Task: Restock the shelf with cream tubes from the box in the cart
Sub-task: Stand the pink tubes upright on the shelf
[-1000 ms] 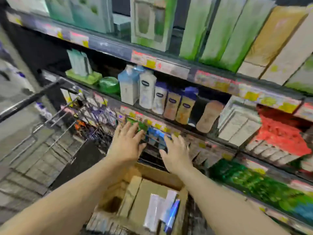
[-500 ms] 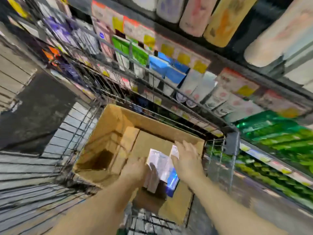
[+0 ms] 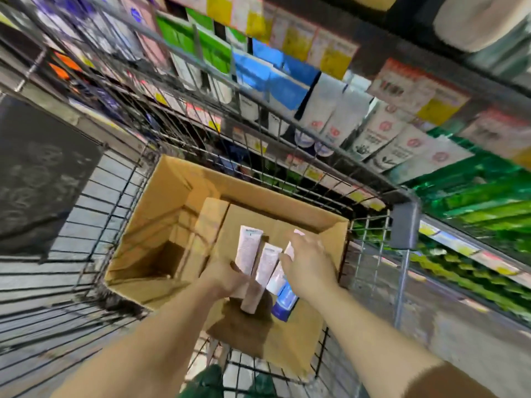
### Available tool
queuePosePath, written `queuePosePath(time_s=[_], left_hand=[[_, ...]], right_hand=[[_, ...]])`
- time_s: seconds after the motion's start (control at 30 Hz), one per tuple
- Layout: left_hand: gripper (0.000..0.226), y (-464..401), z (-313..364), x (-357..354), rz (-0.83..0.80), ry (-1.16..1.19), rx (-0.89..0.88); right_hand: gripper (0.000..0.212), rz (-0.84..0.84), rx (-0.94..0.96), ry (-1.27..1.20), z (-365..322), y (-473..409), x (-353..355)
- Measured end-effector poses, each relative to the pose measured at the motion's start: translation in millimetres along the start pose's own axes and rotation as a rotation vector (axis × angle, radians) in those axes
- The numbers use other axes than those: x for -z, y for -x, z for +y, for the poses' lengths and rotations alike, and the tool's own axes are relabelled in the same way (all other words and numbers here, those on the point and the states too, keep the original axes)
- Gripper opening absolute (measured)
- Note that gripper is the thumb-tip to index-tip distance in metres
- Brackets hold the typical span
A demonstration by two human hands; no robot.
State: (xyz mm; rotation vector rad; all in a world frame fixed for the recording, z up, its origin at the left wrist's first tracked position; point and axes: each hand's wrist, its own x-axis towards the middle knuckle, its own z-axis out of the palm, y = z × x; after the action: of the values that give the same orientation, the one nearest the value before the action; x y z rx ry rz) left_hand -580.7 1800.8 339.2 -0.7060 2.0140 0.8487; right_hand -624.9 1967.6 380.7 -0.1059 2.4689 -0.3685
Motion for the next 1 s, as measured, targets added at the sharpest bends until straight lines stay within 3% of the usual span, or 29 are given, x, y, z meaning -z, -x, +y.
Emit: queuePosePath(time_s=[0.1,0.2,0.33,0.43,0.53,0.6,0.77,1.0], left_hand=[[0.03,22,12,19,0.157,0.001,-0.178],[0.039,40,27,34,0.247,0.145,-0.408],[0.04,44,31,48,0.075,0.212,-0.622],[0.035,19,8,37,-0.016,0.22,-0.418],[0.05,-10,-25,6,0.098,-0.051,-0.094],[0.059,-19,-37,-15,0.113,-0.069,0.001],[0.04,-29,-42,-26,0.132,-0.001,0.023],[0.05,30,0,38,0.057,0.151,-0.133]], right_hand=[[0.034,-0.192,-0.087,-0.247,-19,1,16],[0.051,-0.37,-0.148,-0.532,-39,1,33],[0.071,-0.306,-0.253,-0.777,-35,-6,40],[0.044,-0.236,-0.272,-0.781,-22,-10,39],[0.054,-0.171,-0.297,-0.71,-2,-17,27],[0.052,-0.157,-0.279,-0.699,11,-20,16],[0.019,-0.197,-0.278,-0.773,16,-15,10],[0.024,-0.248,-0.228,-0.775,-12,23,65]])
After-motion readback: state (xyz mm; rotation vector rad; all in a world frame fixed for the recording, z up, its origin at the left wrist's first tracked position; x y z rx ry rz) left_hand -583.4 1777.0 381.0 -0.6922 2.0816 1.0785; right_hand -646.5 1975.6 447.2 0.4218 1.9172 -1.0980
